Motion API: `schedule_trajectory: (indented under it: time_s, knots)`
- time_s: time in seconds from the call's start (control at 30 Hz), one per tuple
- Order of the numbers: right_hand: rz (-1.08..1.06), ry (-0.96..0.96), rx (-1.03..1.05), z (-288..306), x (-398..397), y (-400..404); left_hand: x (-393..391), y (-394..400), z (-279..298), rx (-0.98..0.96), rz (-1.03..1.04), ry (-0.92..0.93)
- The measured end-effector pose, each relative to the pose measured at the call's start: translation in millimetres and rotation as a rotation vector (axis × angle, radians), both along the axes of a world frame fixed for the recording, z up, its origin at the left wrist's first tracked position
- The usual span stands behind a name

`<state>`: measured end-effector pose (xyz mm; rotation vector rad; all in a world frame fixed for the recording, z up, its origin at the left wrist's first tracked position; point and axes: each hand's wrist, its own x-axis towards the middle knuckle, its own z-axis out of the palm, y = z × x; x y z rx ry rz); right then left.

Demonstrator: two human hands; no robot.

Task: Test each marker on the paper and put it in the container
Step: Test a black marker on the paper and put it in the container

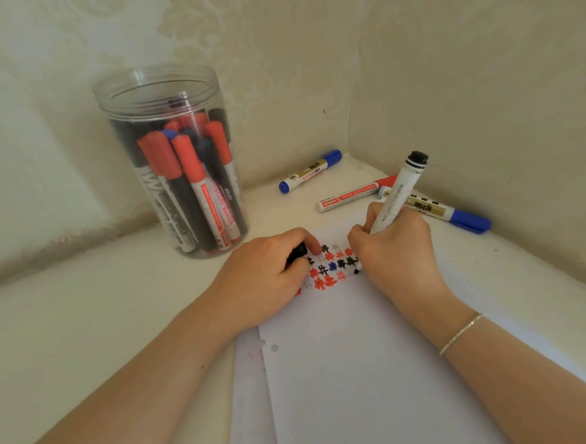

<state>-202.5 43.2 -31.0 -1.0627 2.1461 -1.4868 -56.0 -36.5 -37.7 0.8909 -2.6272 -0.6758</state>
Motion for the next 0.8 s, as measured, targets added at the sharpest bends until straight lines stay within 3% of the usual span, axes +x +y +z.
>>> schedule_trajectory:
  time_s: [0.2,0.4,0.6,0.8]
  knots:
    - [0.000,-0.133,-0.015,2.0,-5.5,-0.2,-0.4,0.9,1.7,0.009,0.004,-0.008]
    - [0.008,-0.068,0.002,0.8,-2.7,-2.2,-1.5,-1.3,0.3,0.018,0.014,-0.001]
    - [-0.014,-0.126,-0.008,1.2,-4.4,-0.4,-0.9,-0.1,1.0,0.032,0.016,-0.019]
    - [0.014,-0.033,0.036,0.7,-0.4,-1.1,-2.4,0.8,2.1,0.022,0.021,-0.033]
